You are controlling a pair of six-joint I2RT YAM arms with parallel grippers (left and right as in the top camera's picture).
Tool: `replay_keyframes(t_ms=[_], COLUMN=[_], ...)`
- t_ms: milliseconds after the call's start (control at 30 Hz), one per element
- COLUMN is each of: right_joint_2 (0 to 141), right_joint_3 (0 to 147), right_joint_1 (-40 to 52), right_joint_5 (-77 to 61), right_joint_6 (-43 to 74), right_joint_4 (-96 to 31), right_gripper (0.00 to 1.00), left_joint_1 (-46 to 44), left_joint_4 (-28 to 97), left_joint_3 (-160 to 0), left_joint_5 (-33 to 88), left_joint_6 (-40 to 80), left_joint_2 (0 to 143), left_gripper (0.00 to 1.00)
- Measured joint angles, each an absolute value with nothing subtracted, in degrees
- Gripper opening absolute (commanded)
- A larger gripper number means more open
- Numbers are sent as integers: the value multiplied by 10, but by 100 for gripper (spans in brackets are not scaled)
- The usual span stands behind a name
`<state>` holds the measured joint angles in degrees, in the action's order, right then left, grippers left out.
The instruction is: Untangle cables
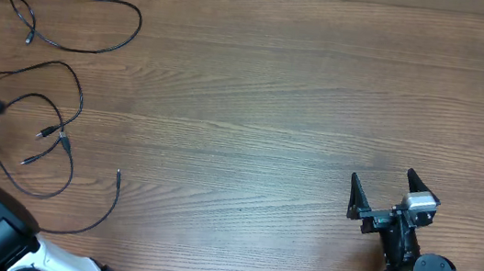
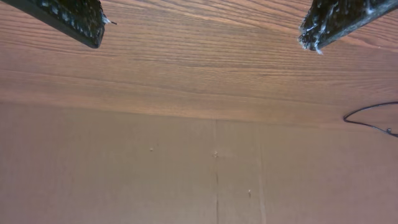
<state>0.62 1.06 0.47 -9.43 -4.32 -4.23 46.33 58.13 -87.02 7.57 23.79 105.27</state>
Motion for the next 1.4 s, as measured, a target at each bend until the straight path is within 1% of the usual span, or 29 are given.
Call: replay_keyframes(t_ms=[167,300,533,633,967,1100,1233,1400], right_joint_2=[6,6,6,6,6,6,6,6], right_joint_3=[11,11,11,11,11,11,11,11], right_joint_1=[5,5,5,5,5,5,5,5], right_joint_5=[-95,-95,-95,-94,-95,-94,-95,-95], right_joint_6=[-43,-43,-43,-43,-43,-43,-43,-43], right_joint_4=[-43,-43,-42,-43,-43,-42,-43,-43], right_gripper=[100,100,100,100,100,100,100,100], left_joint_1=[417,402,401,401,401,401,401,401], left_joint_4=[582,588,599,599,601,601,601,600], left_joint_3=[-870,-870,-870,-870,-869,-869,-869,-869], left_joint_5=[75,55,10,-3,-11,-11,-11,-11], left_joint_6=[238,238,238,238,238,238,238,238], left_joint_2=[1053,1053,1053,1053,1053,1053,1053,1053], left_gripper=[92,92,93,96,99,98,94,93])
